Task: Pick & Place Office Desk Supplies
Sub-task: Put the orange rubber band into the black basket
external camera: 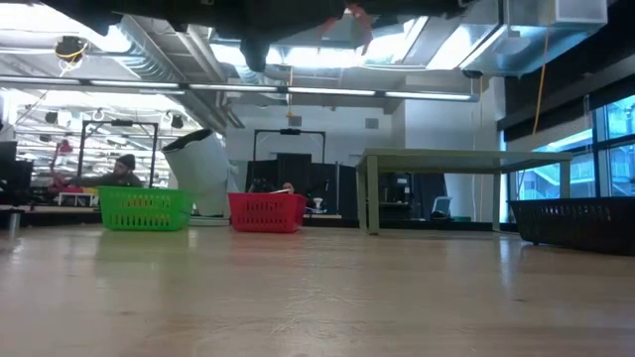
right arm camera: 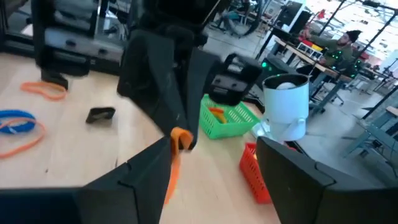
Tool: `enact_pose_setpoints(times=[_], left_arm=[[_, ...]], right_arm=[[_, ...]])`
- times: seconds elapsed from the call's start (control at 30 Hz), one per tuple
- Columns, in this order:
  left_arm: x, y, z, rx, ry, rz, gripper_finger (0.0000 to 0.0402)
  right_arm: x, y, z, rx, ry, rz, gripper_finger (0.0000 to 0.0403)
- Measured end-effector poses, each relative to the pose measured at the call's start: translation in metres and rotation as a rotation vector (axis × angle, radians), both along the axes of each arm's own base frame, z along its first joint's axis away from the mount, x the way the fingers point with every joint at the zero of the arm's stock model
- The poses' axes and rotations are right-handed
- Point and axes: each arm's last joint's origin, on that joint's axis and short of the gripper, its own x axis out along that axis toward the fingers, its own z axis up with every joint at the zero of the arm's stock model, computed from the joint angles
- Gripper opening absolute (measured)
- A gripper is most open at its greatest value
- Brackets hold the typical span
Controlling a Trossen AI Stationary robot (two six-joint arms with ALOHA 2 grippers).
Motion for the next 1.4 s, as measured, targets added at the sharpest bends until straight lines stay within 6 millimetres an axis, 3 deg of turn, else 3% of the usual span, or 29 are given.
enact_pose_setpoints(times=[0.4, 1.17, 1.4], left_arm=[[0.0, -0.001, 0.0, -0.001, 0.004, -0.024, 0.0002], [0.0, -0.002, 0.002, -0.033, -0.008, -0.05, 0.0002], [0.0, -0.004, 0.004, -0.049, -0.031, -0.104, 0.0002]], right_arm=[[0.001, 0.004, -0.001, 0.087, 0.014, 0.117, 0.0221], [0.004, -0.004, -0.005, 0.093, 0.04, 0.088, 0.0221], [0.007, -0.01, -0.005, 0.079, 0.045, 0.07, 0.018]])
